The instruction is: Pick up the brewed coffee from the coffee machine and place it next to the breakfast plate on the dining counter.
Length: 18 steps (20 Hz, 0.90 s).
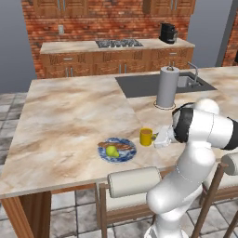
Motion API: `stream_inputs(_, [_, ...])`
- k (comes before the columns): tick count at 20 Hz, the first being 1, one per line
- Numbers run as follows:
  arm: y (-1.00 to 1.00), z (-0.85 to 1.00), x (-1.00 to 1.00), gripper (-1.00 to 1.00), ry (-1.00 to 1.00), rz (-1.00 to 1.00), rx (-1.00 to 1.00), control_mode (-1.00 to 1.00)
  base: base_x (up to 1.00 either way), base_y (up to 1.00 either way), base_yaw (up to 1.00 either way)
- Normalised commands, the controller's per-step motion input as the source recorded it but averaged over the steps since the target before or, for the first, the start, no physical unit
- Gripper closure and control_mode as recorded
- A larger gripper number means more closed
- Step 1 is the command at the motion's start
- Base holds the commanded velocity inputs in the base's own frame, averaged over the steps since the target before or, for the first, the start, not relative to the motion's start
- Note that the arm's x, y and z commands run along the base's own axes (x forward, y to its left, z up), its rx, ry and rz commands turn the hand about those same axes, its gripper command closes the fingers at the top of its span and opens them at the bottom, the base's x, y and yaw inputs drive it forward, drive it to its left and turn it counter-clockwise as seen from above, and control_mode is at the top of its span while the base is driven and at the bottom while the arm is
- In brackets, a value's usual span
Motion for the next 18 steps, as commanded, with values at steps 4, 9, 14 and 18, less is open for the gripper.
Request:
stream_inputs(4, [0.00,-0.32,0.36,1.00,0.00,0.00,0.00,-1.00,0.00,0.00,0.00])
stream_inputs(9, [0.00,-0.29,0.26,-1.00,0.00,0.00,0.00,-1.00,0.00,0.00,0.00])
stream_inputs(14, [0.17,-0.01,-0.03,-1.00,0.00,0.00,-0.06,-1.00,0.00,0.00,0.00])
stream_inputs(18, [0.39,0.10,-0.31,-1.00,-0.02,0.00,-0.12,-1.00,0.00,0.00,0.00])
